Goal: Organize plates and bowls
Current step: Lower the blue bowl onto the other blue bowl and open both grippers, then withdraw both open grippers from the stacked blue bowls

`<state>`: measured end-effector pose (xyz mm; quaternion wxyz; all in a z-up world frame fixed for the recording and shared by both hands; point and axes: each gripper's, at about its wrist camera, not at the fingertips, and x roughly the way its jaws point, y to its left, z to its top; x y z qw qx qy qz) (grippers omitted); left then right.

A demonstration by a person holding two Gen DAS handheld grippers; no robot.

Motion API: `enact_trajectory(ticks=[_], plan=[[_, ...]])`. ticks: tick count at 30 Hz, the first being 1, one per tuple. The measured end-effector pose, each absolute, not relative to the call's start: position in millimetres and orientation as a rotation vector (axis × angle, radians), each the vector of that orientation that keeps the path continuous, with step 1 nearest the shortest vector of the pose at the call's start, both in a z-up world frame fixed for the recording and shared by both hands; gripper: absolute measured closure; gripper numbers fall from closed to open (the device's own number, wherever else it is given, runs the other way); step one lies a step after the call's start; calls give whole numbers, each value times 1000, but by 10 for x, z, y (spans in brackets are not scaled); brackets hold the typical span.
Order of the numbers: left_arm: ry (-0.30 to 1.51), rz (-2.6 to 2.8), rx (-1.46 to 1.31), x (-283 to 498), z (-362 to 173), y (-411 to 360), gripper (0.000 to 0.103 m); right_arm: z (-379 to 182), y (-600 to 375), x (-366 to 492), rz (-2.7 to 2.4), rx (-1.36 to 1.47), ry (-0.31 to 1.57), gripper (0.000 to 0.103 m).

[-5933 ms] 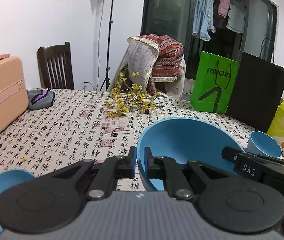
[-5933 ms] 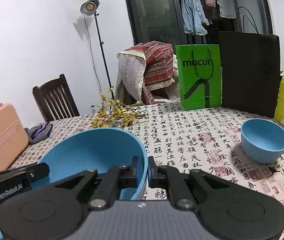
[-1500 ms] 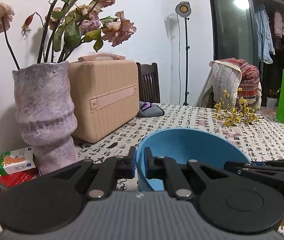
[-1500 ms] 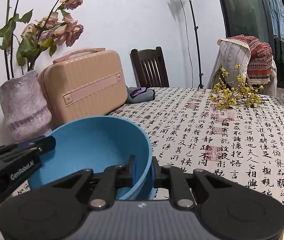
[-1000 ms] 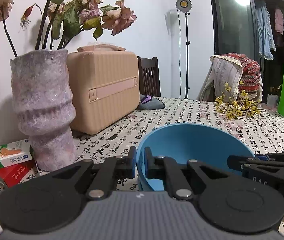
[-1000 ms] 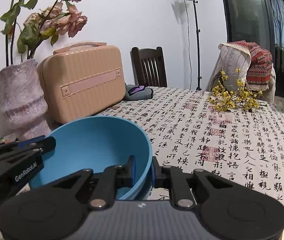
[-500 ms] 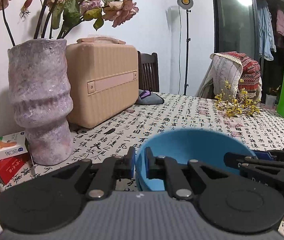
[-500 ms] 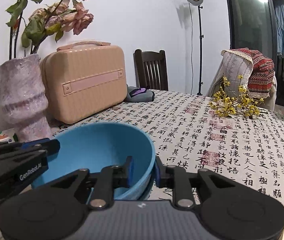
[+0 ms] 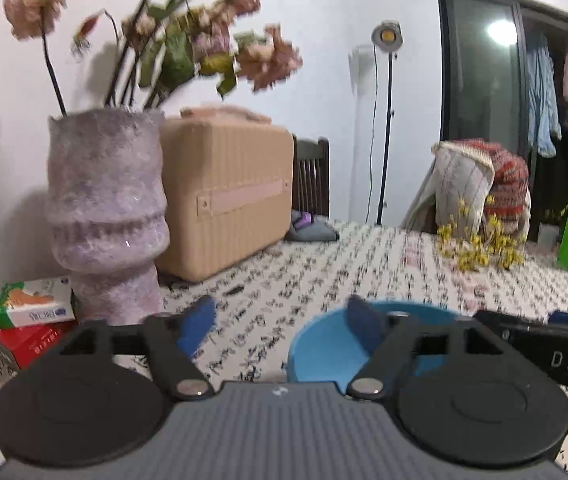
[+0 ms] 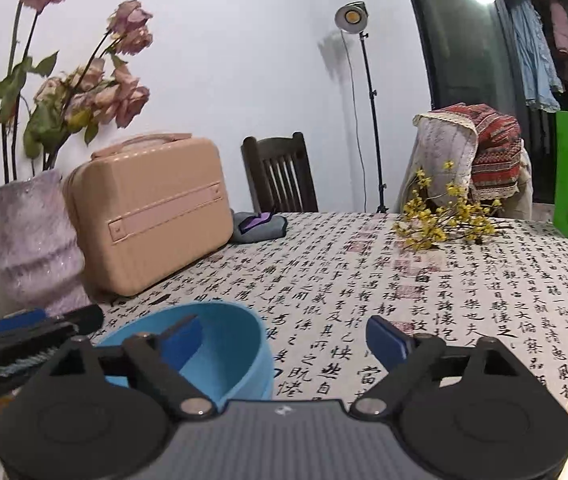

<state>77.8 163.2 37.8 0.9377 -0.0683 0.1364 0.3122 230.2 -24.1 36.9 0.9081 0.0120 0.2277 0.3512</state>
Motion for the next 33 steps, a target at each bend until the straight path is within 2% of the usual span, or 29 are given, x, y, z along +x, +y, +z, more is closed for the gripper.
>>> enact_trajectory(ticks=[2, 10, 15, 22, 33], plan=[[239, 633, -129, 711, 420, 1589, 0, 376, -300, 2280, 720, 32, 459, 0], [175, 602, -76, 484, 473, 1407, 0, 414, -603, 2161, 693, 29, 416, 0], [186, 599, -20, 398, 435, 1314, 0, 383, -844, 2150, 676, 24, 456, 0], [236, 561, -42, 255, 361, 1326, 0, 370, -1270, 2004, 642, 11, 385, 0], [266, 508, -86, 84, 224, 1246, 0, 228, -1687, 1848, 613, -40, 399, 0]])
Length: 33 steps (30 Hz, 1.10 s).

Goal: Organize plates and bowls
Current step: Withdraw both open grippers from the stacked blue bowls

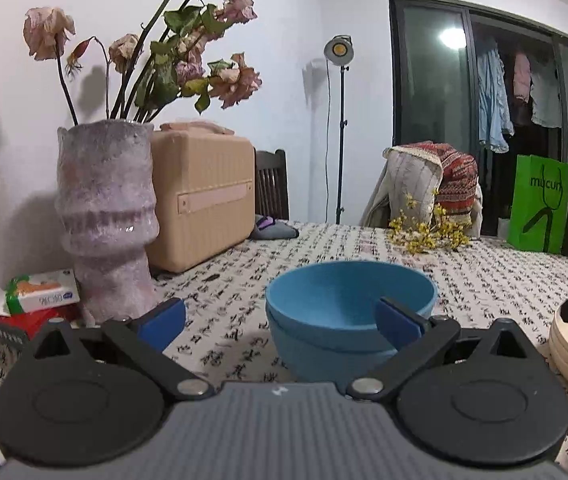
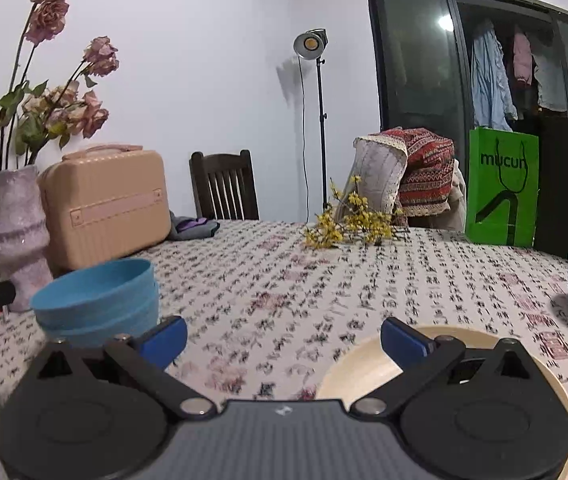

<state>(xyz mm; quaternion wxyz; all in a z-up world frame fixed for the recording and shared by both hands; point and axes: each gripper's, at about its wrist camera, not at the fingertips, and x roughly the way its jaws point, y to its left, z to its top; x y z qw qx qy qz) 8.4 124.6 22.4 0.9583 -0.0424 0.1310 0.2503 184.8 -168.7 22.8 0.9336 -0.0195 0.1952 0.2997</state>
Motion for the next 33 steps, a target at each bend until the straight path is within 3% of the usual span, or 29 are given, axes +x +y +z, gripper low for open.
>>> enact_trajectory(ticks=[17, 33], plan=[[258, 559, -128, -69, -19, 1025, 0, 276, -2050, 1809, 567, -98, 384, 0], [205, 447, -111, -37, 77, 1034, 0, 302, -2117, 1496, 479, -103, 387, 0]])
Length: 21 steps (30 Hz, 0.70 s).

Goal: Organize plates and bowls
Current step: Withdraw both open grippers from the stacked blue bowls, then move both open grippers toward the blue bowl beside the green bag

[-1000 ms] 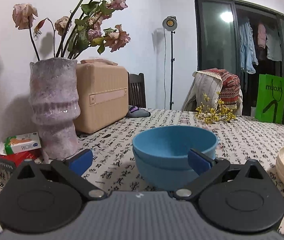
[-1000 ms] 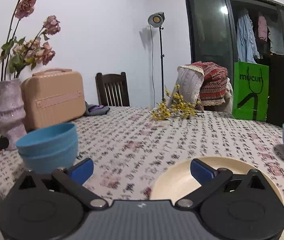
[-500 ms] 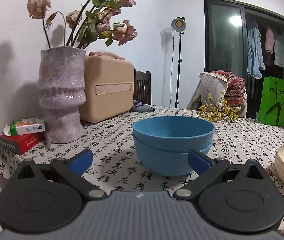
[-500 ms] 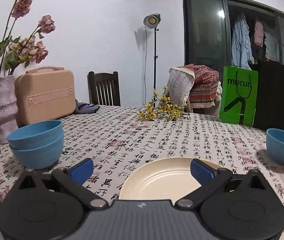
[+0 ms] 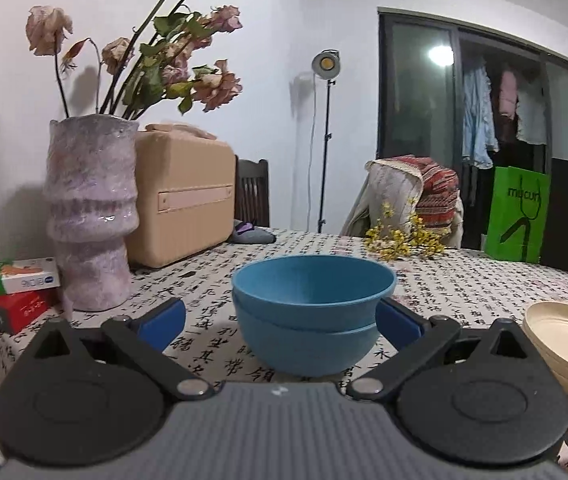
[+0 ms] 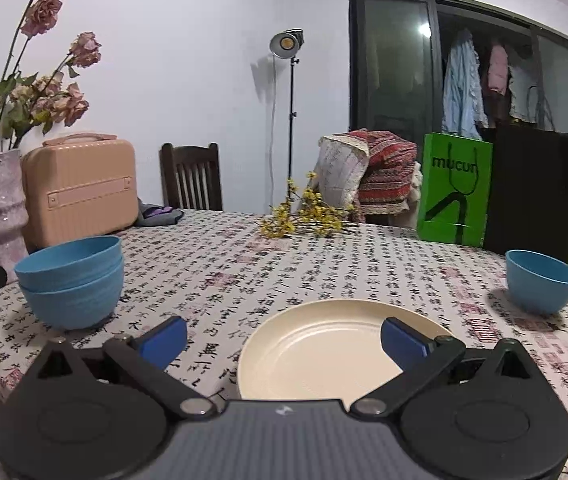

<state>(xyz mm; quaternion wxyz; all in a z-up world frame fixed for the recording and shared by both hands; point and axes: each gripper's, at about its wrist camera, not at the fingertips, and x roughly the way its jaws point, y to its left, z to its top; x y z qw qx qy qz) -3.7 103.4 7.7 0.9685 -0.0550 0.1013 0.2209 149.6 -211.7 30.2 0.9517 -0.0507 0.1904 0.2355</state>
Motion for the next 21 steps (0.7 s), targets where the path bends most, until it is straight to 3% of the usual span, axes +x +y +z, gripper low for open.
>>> enact_trajectory(ticks=[21], plan=[[176, 252, -86, 134, 320, 942, 0, 436, -2402, 1442, 303, -32, 389, 0]])
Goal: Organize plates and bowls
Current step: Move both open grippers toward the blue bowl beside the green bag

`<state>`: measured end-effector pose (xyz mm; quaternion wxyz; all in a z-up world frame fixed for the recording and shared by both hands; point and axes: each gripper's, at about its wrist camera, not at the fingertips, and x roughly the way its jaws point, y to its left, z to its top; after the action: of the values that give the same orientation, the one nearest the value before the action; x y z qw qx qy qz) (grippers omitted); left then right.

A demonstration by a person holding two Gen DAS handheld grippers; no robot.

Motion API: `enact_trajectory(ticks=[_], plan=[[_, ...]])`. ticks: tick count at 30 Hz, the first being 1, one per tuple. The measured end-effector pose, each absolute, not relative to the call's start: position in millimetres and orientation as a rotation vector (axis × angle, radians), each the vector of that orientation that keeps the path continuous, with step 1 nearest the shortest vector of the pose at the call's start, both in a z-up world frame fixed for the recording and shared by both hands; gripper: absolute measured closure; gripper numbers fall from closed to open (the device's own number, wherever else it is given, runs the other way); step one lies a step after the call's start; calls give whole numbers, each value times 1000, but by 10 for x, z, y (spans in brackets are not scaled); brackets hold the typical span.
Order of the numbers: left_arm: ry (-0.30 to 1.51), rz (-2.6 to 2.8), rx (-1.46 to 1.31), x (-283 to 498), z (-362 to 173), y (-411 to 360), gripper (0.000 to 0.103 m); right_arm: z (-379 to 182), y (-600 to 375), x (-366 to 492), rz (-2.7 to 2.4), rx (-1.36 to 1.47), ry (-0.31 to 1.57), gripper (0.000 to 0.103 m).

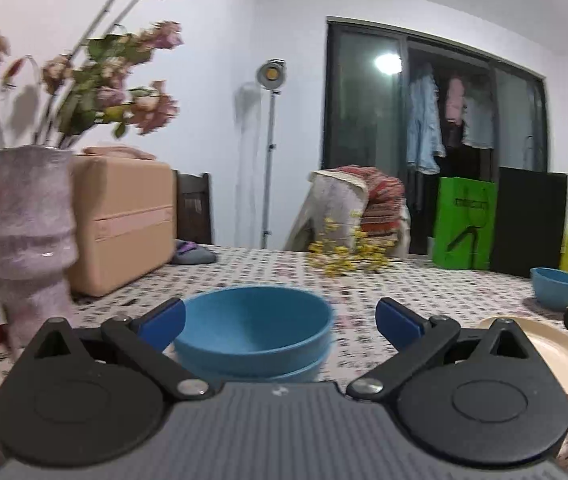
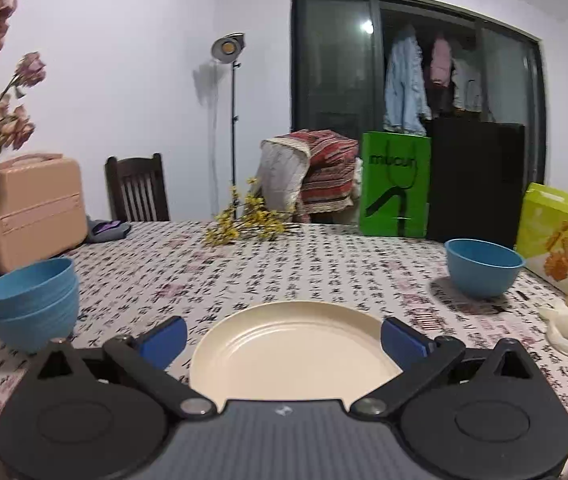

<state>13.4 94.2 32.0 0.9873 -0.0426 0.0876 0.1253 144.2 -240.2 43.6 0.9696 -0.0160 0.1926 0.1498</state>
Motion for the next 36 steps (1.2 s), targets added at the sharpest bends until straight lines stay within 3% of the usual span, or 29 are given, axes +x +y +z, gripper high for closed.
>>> enact_trajectory(ticks=[20, 36], plan=[[200, 66, -46, 917, 385, -17, 0, 437, -3546, 1681, 127, -2, 418, 0], [303, 87, -57, 1305, 490, -415, 0, 565, -3832, 2225, 145, -1, 409, 0]])
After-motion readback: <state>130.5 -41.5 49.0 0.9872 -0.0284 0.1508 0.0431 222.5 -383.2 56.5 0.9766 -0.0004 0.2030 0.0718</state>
